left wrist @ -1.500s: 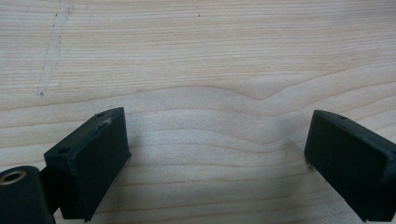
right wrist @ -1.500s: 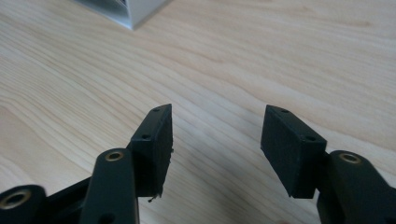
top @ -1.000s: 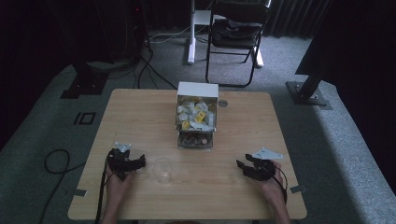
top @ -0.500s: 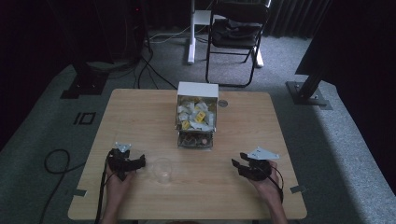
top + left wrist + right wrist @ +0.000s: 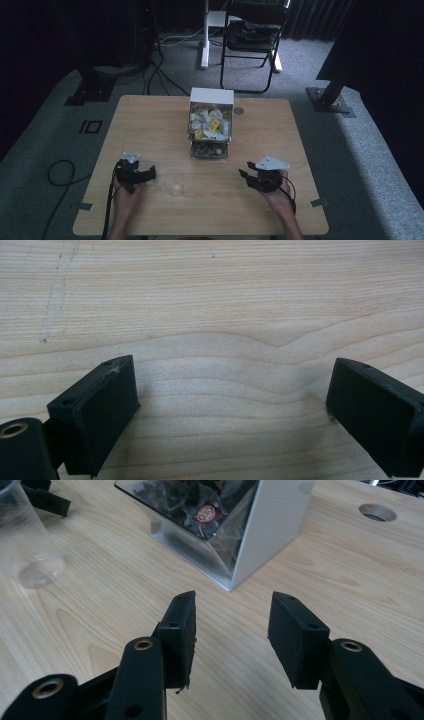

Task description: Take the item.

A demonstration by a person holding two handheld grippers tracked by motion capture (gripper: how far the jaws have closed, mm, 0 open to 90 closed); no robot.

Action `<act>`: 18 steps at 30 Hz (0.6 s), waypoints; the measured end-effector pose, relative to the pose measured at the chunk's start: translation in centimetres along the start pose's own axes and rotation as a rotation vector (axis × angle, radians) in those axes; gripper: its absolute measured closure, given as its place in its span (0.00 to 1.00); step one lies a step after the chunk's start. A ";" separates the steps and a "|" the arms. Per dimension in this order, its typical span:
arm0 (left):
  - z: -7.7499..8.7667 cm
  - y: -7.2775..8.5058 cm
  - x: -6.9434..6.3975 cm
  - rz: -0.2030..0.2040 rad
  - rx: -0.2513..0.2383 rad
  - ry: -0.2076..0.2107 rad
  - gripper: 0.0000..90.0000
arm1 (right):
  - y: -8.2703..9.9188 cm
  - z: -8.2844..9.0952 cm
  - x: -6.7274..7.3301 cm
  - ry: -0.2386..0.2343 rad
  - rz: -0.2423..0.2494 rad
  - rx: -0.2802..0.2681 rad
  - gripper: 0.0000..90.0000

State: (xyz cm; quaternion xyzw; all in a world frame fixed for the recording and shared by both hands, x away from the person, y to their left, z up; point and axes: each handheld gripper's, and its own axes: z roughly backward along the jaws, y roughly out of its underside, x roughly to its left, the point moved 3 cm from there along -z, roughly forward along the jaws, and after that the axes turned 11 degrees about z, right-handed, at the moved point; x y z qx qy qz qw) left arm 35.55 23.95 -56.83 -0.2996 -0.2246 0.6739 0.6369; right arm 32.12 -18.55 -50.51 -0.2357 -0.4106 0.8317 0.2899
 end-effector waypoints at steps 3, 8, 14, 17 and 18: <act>0.0 0.0 0.0 0.000 0.000 0.000 0.08 | -0.3 -0.2 0.2 -0.004 0.006 -0.005 0.60; 0.0 0.0 0.0 0.000 0.000 0.000 0.08 | -0.9 -0.3 0.5 -0.016 0.013 -0.020 0.61; 0.0 0.0 0.0 0.000 0.000 0.000 0.08 | -1.5 -0.6 0.8 -0.030 0.019 -0.032 0.62; 0.0 0.0 0.0 0.000 0.000 0.000 0.08 | -1.7 -0.7 1.0 -0.036 0.026 -0.037 0.62; 0.0 0.0 0.0 0.000 0.000 0.000 0.08 | -1.9 -0.8 1.1 -0.040 0.029 -0.040 0.63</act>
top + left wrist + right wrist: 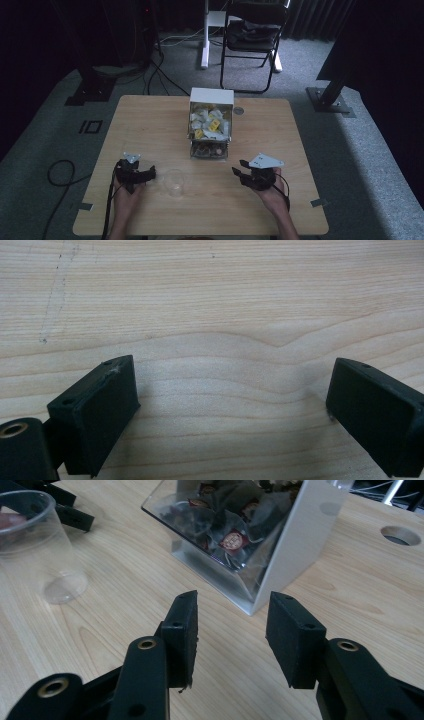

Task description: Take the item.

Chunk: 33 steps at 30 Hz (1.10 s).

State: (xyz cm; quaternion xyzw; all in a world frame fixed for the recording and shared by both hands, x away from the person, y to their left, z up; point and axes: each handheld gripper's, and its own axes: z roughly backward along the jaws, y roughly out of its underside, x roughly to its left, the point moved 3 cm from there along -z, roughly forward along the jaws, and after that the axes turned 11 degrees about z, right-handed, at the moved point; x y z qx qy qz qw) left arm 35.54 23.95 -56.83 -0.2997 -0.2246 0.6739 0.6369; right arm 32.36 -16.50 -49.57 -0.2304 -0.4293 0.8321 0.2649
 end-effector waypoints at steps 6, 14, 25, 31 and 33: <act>0.0 0.0 0.0 0.000 0.000 0.000 0.08 | -0.6 -0.6 0.4 -0.012 0.009 -0.011 0.63; 0.0 0.0 0.0 0.000 0.000 0.000 0.08 | -1.4 -1.2 0.8 -0.019 0.017 -0.018 0.62; 0.0 0.0 0.0 0.000 0.000 0.000 0.08 | -1.9 -2.1 1.2 -0.027 0.018 -0.027 0.62; 0.0 0.0 0.0 0.000 0.000 0.000 0.08 | -2.4 -2.8 1.5 -0.029 0.038 -0.031 0.62; 0.0 0.0 0.0 0.000 0.000 0.000 0.08 | -2.5 -2.9 1.6 -0.030 0.040 -0.032 0.62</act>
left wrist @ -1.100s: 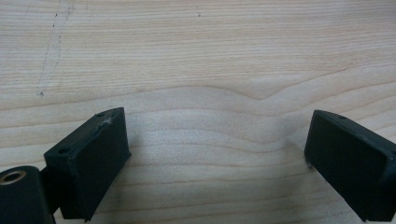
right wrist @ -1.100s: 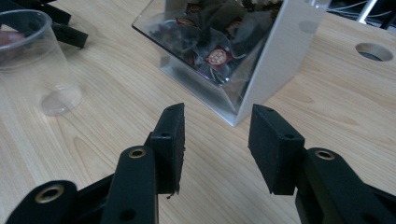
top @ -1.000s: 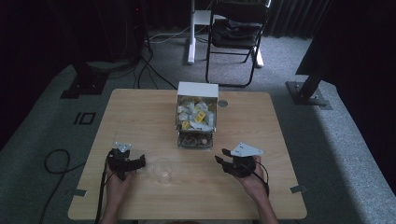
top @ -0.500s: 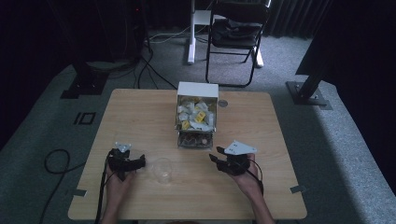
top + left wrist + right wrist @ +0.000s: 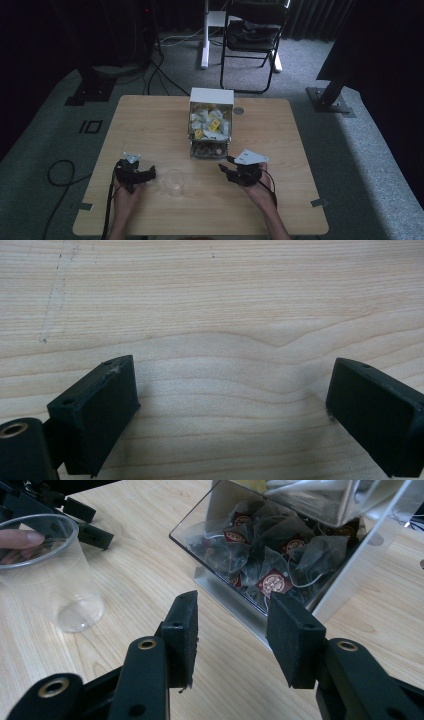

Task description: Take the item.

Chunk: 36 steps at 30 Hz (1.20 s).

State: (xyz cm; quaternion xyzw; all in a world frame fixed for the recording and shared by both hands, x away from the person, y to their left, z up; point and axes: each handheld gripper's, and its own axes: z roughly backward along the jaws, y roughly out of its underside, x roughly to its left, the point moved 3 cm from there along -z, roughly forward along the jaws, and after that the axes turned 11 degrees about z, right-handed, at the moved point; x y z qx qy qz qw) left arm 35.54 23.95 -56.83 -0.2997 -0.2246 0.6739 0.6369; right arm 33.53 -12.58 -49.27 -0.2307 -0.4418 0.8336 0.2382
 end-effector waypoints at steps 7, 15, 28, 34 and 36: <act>0.0 0.0 0.0 0.000 0.000 0.000 0.08 | -0.5 -0.8 0.1 -0.006 0.006 -0.008 0.62; 0.0 0.0 0.0 0.000 0.000 0.000 0.08 | -0.8 -1.8 0.3 -0.030 0.014 -0.008 0.59; 0.0 0.0 0.0 0.000 0.000 0.000 0.08 | -0.9 -3.1 0.9 -0.053 0.041 -0.004 0.51; 0.0 0.0 0.0 0.000 0.000 0.000 0.08 | -1.0 -3.6 0.9 -0.042 0.049 -0.009 0.49; 0.0 0.0 0.0 0.000 0.001 0.001 0.08 | -1.0 -3.9 0.8 -0.042 0.049 -0.014 0.49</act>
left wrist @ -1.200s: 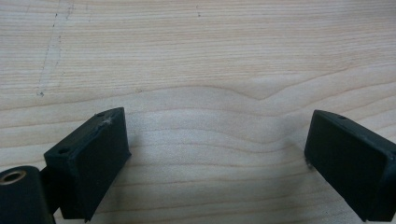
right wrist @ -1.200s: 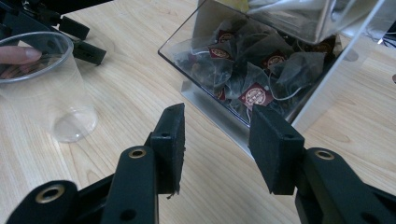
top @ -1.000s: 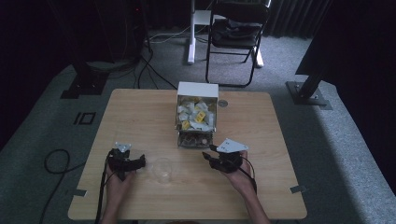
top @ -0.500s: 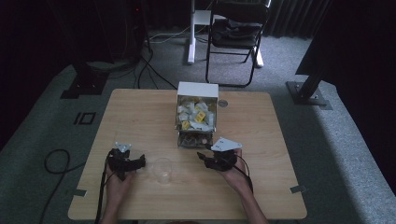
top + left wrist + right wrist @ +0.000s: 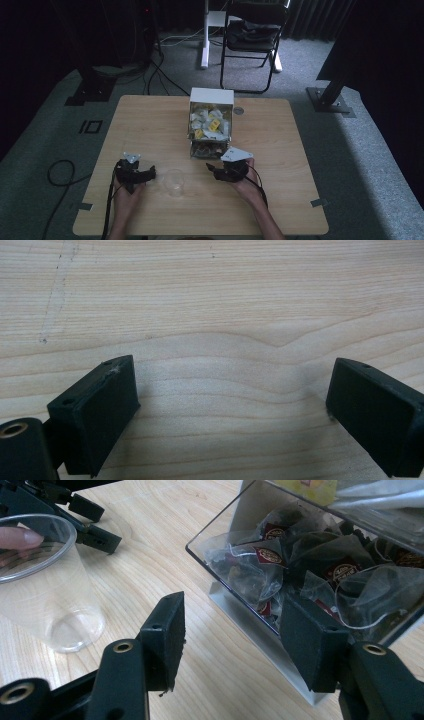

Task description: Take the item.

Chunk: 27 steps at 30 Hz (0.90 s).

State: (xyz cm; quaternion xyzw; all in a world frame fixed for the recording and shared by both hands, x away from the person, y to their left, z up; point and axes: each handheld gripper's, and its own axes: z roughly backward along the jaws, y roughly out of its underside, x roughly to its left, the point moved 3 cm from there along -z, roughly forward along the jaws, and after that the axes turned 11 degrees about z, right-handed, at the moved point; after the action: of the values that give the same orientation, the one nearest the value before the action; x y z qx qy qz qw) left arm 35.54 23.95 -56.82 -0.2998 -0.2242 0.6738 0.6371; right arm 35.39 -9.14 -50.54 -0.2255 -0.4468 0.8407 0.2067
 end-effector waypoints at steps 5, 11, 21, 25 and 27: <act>0.0 0.0 0.0 0.000 -0.001 -0.001 0.08 | -0.3 -0.6 -0.2 0.006 0.011 0.004 0.49; 0.0 0.0 0.0 0.000 0.000 -0.001 0.08 | -0.6 -1.3 -0.4 0.004 0.018 0.013 0.53; 0.0 0.0 0.0 0.000 0.000 -0.001 0.08 | -0.4 -2.1 -0.1 0.000 0.021 0.038 0.59; 0.0 0.0 0.0 0.000 0.000 -0.001 0.08 | -0.4 -1.8 0.0 -0.008 0.028 0.034 0.62; 0.0 0.0 0.0 0.000 0.000 -0.001 0.08 | -0.3 -1.6 0.1 -0.018 0.025 0.032 0.65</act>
State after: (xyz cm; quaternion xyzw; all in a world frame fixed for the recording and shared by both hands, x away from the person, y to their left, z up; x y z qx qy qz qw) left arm 35.54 23.95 -56.83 -0.2997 -0.2245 0.6740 0.6368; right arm 36.23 -7.84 -51.13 -0.2203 -0.4324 0.8522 0.1958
